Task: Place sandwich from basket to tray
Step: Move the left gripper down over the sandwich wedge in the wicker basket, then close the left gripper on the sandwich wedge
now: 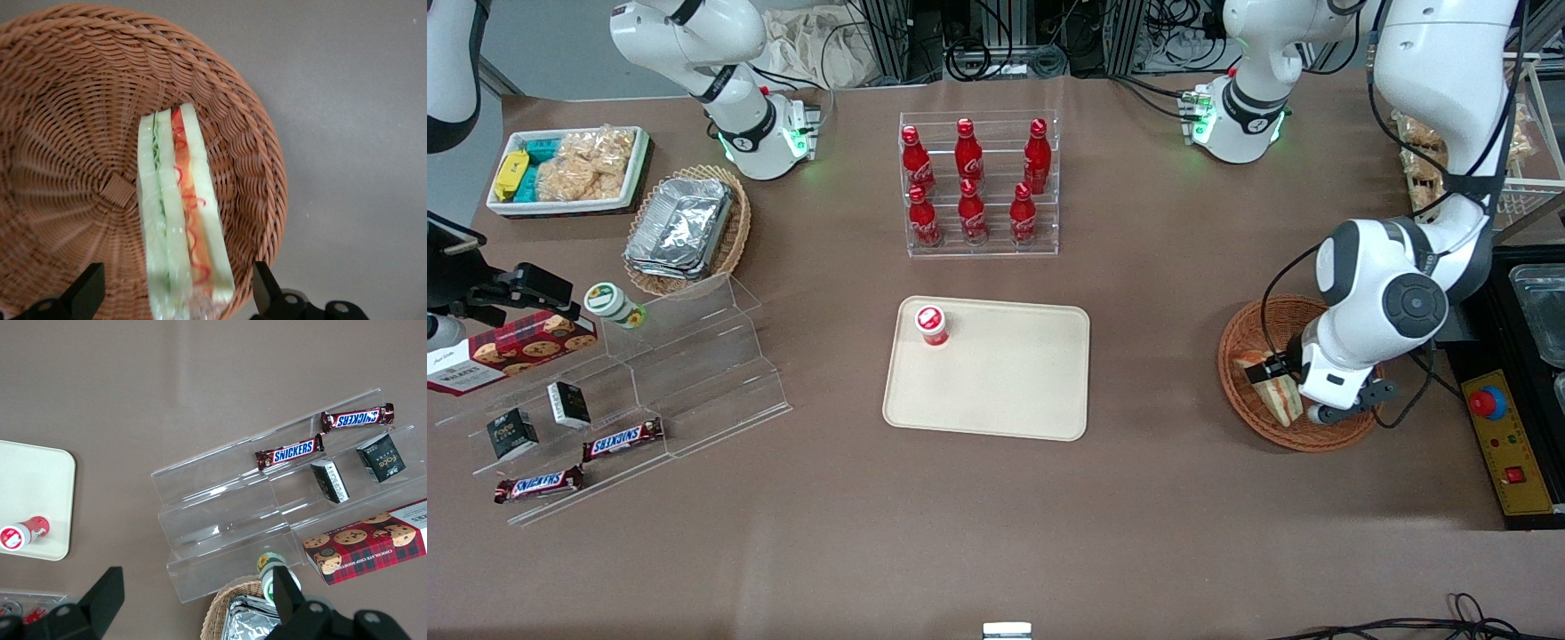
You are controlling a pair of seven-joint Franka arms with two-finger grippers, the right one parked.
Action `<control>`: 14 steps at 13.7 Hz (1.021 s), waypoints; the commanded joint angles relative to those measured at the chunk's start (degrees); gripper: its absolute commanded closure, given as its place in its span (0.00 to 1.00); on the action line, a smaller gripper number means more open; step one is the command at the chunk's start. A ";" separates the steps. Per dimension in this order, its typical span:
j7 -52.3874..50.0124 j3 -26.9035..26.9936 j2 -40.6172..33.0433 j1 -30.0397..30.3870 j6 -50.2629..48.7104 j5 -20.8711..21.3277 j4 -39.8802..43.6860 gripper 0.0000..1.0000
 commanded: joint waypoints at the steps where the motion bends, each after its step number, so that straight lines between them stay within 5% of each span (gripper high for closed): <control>1: -2.14 0.02 1.92 0.01 5.07 0.71 -1.53 0.00; 2: -2.14 0.02 2.28 0.01 5.43 0.71 -1.71 0.08; 4: -2.84 0.02 1.85 0.10 5.00 0.71 -1.71 0.56; 6: -3.11 0.02 1.06 0.10 3.25 0.71 -1.01 0.88; 7: -2.59 0.02 -0.16 0.10 0.80 0.80 -0.13 0.96; 14: 4.53 -0.51 -5.97 -0.43 -34.41 1.33 23.57 1.00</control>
